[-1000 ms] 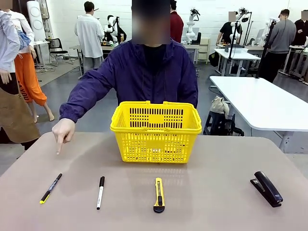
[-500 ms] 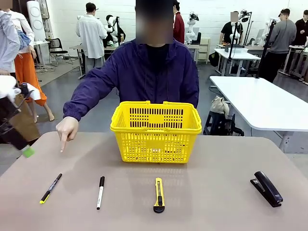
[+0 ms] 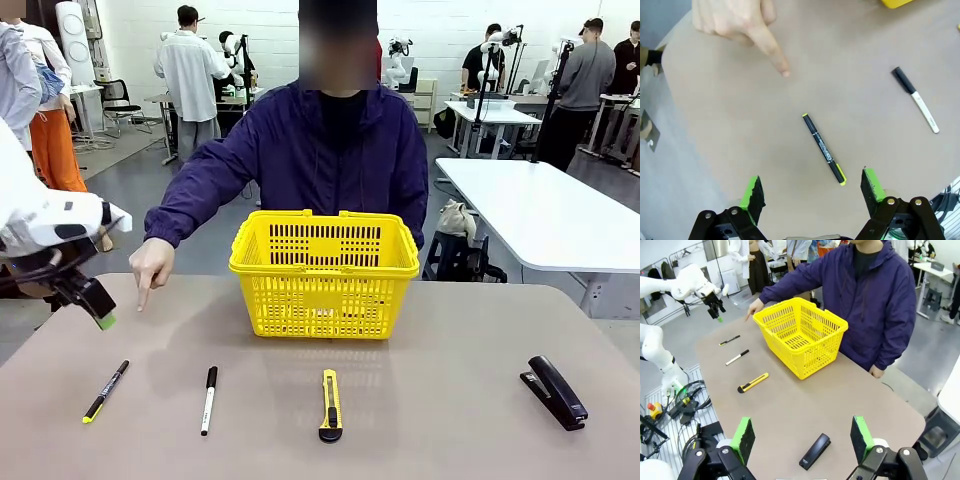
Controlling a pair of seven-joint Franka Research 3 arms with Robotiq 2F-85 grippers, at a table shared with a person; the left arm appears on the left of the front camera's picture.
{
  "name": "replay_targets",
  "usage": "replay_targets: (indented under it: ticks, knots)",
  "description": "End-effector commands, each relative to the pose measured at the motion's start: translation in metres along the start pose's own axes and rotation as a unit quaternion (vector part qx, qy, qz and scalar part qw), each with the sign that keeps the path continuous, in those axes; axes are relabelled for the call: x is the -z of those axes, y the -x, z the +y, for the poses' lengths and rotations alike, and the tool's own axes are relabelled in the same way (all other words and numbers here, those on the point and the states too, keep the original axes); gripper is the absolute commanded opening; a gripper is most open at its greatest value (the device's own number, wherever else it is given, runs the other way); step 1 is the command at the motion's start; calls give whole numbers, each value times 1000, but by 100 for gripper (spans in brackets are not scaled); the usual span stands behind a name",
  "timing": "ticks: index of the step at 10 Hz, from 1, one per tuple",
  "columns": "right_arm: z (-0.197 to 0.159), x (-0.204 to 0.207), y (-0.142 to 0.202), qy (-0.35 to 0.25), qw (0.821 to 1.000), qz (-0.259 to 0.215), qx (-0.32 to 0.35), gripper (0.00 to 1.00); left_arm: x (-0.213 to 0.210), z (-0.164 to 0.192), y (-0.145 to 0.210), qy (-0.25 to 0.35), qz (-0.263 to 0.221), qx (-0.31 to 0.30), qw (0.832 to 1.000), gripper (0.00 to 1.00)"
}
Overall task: Place the items the person wants into the basket.
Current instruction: Pick up the item the person points to and place it in the Market Basket.
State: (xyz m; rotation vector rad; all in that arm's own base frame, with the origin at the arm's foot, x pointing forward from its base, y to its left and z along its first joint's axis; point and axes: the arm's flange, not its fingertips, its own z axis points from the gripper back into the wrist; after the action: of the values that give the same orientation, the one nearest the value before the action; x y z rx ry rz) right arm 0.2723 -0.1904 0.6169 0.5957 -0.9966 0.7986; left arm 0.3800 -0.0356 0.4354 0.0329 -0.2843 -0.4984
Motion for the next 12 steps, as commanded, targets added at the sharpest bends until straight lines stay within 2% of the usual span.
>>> replay_targets:
  ticks: [1,2,3,4,11,12]
  knots:
    - [-2,-1,-3,-4,1000,-13,-8,100,34,-4,20,-6,8,-29,1000,100]
    - [-2,-1,-3,-4,1000,-13,-8,100,39,8,16,-5,1,-40,999,100]
    - [-2,-1,-3,-4,1000,-13,-8,100,31,15,15,30,-7,-47,998,100]
    - [-2,-1,-3,-4,1000,-13,-8,100,31,9,-1,6,12,-23,1000,100]
    - [-2,-1,-3,-4,1000,-13,-8,100,32,10,-2,13,9,-24,1000,100]
    - [-2,-1,-3,-4,1000,-13,-8,100,48,5,-7,15,34,-26,999,100]
